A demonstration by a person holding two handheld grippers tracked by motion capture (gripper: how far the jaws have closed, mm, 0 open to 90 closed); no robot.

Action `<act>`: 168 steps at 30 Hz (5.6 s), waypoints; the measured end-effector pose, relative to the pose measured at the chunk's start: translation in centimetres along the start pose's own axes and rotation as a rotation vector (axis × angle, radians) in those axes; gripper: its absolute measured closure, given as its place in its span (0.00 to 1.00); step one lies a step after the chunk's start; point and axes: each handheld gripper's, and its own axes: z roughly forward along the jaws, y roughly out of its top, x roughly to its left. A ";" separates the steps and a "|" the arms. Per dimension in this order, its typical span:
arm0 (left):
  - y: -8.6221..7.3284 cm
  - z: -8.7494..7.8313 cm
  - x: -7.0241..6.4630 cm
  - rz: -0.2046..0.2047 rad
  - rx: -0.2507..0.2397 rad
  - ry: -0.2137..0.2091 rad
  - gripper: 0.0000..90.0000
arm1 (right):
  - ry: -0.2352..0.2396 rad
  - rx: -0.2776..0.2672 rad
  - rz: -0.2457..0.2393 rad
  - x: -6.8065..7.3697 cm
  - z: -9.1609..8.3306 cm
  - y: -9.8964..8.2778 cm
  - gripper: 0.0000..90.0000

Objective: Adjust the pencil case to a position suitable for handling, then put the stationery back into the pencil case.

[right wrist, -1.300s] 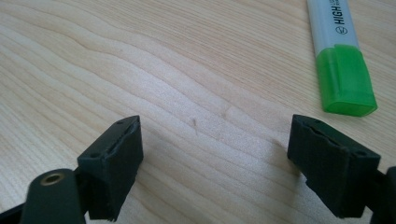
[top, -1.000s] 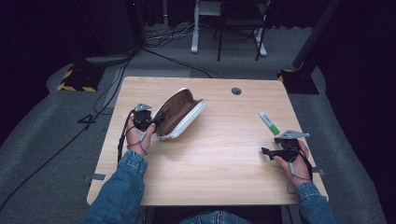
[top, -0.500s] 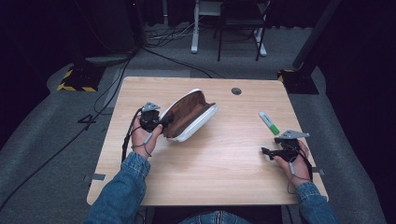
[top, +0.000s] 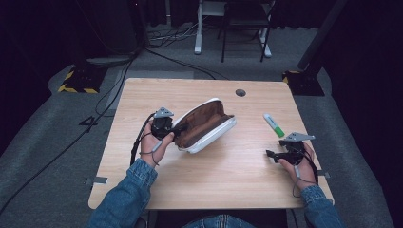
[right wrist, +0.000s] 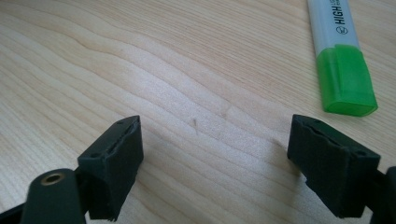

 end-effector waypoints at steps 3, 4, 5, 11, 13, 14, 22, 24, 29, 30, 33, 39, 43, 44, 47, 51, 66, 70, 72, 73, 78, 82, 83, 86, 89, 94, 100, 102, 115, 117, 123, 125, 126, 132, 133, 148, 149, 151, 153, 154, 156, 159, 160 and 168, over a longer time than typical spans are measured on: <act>-0.1 0.3 -0.7 0.021 0.014 -0.020 0.93 | 0.000 0.000 0.000 0.0 0.0 0.0 0.20; -0.1 0.3 -0.9 0.022 0.018 -0.028 0.93 | 0.000 0.000 0.000 0.0 0.0 0.0 0.20; -0.2 0.5 -1.1 0.027 0.021 -0.034 0.93 | 0.000 0.000 -0.001 0.0 0.0 0.0 0.20; -0.4 0.8 -1.9 0.040 0.035 -0.069 0.93 | 0.001 0.000 0.000 0.0 0.0 0.0 0.20; -0.6 0.8 -2.2 0.049 0.042 -0.085 0.93 | 0.002 0.000 -0.001 0.0 0.0 0.0 0.20; -0.7 0.9 -2.3 0.052 0.046 -0.093 0.93 | 0.002 0.000 -0.001 0.0 0.0 0.0 0.20; -1.5 1.7 -3.6 0.079 0.079 -0.160 0.93 | 0.001 0.000 -0.004 0.0 0.0 0.0 0.20; -1.8 2.0 -4.1 0.090 0.086 -0.170 0.93 | 0.003 0.001 -0.005 0.0 -0.1 0.0 0.20; -2.3 2.6 -4.5 0.090 0.096 -0.191 0.93 | 0.002 0.000 -0.005 0.0 -0.1 0.0 0.20; -2.4 2.7 -4.6 0.092 0.101 -0.199 0.92 | 0.003 0.001 -0.005 0.0 -0.1 0.0 0.20; -2.8 3.2 -4.8 0.091 0.119 -0.216 0.92 | 0.003 0.001 -0.006 0.0 -0.1 0.0 0.20; -3.3 3.8 -5.1 0.089 0.132 -0.235 0.92 | 0.003 0.001 -0.006 0.0 -0.1 -0.1 0.20; -3.6 4.4 -5.2 0.088 0.136 -0.256 0.91 | 0.004 0.001 -0.006 0.0 -0.1 -0.1 0.20; -3.7 4.5 -5.2 0.084 0.134 -0.260 0.91 | 0.004 0.001 -0.006 0.0 -0.1 -0.1 0.20; -3.8 4.6 -5.1 0.082 0.139 -0.261 0.91 | 0.004 0.001 -0.006 0.1 -0.1 -0.1 0.20; -4.0 4.5 -4.5 0.074 0.149 -0.255 0.91 | 0.004 0.001 -0.006 0.1 -0.1 -0.1 0.20; -4.5 4.5 -3.3 0.058 0.131 -0.172 0.59 | 0.006 0.001 -0.006 0.1 -0.1 -0.1 0.20; -4.4 4.5 -3.3 0.067 0.120 -0.150 0.42 | 0.007 0.001 -0.006 0.1 -0.1 -0.1 0.20; -4.3 4.3 -3.4 0.076 0.104 -0.127 0.39 | 0.007 0.001 -0.007 0.1 -0.1 -0.1 0.20; -4.3 4.2 -3.4 0.082 0.093 -0.118 0.35 | 0.007 0.001 -0.007 0.1 -0.1 -0.1 0.20; -4.1 3.6 -3.4 0.105 0.069 -0.091 0.31 | 0.007 0.001 -0.006 0.1 -0.1 -0.1 0.20; -4.0 2.9 -3.6 0.121 0.061 -0.075 0.30 | 0.007 0.001 -0.006 0.1 -0.1 -0.1 0.20; -4.0 2.7 -3.6 0.133 0.061 -0.067 0.29 | 0.008 0.002 -0.007 0.1 -0.1 -0.1 0.20; -4.0 2.1 -3.8 0.157 0.054 -0.052 0.29 | 0.009 0.002 -0.009 0.0 -0.1 -0.1 0.20; -4.0 1.4 -4.0 0.182 0.054 -0.040 0.27 | 0.012 0.002 -0.011 0.0 -0.1 -0.1 0.20; -4.4 -0.2 -4.2 0.219 0.064 -0.023 0.26 | 0.012 0.002 -0.012 0.0 -0.1 -0.1 0.20; -5.5 -1.7 -3.8 0.202 0.073 -0.011 0.24 | 0.014 0.001 -0.012 0.0 -0.1 0.0 0.22; -5.8 -2.2 -3.5 0.200 0.077 0.004 0.24 | 0.013 -0.003 -0.011 0.0 -0.1 -0.1 0.24; -7.6 -3.3 -0.7 0.211 0.152 0.120 0.20 | 0.042 -0.019 0.005 0.2 -0.8 0.8 0.36; -7.9 -3.4 -0.4 0.203 0.161 0.127 0.20 | 0.040 -0.017 0.000 0.2 -0.9 1.1 0.36; -8.7 -4.1 0.0 0.217 0.203 0.137 0.19 | 0.083 0.003 -0.039 0.2 -0.8 2.0 0.33; -9.1 -4.4 0.1 0.219 0.225 0.144 0.18 | 0.077 0.000 -0.035 0.1 -0.7 2.3 0.33; -9.2 -4.5 0.2 0.217 0.236 0.150 0.18 | 0.071 -0.004 -0.036 0.0 -0.7 2.6 0.33; -10.4 -5.6 0.8 0.185 0.245 0.177 0.18 | 0.064 -0.039 -0.004 -0.9 -0.9 3.7 0.35; -10.6 -5.8 0.9 0.181 0.245 0.178 0.18 | 0.059 -0.043 0.000 -1.1 -0.9 3.8 0.36; -12.6 -8.0 1.7 0.123 0.254 0.238 0.18 | -0.087 -0.043 0.061 -3.8 0.9 4.9 0.41; -12.6 -8.0 1.8 0.117 0.257 0.237 0.18 | -0.093 -0.040 0.067 -4.0 1.0 4.8 0.41; -12.8 -8.1 1.8 0.110 0.257 0.245 0.18 | -0.101 -0.038 0.075 -4.5 1.2 4.7 0.43; -12.9 -8.2 1.9 0.107 0.257 0.248 0.18 | -0.109 -0.035 0.093 -4.8 1.5 4.6 0.44; -13.1 -8.3 1.9 0.102 0.264 0.255 0.18 | -0.114 -0.034 0.098 -5.0 1.6 4.5 0.45; -13.2 -8.3 2.0 0.102 0.264 0.256 0.18 | -0.122 -0.029 0.107 -5.2 1.8 4.5 0.45; -13.4 -8.4 2.1 0.096 0.271 0.265 0.18 | -0.136 -0.020 0.109 -5.5 2.2 4.5 0.45; -13.6 -8.3 2.1 0.086 0.271 0.273 0.18 | -0.140 -0.016 0.113 -5.5 2.4 4.5 0.46; -13.9 -8.5 2.3 0.099 0.252 0.267 0.17 | -0.145 0.024 0.124 -6.0 3.2 4.1 0.56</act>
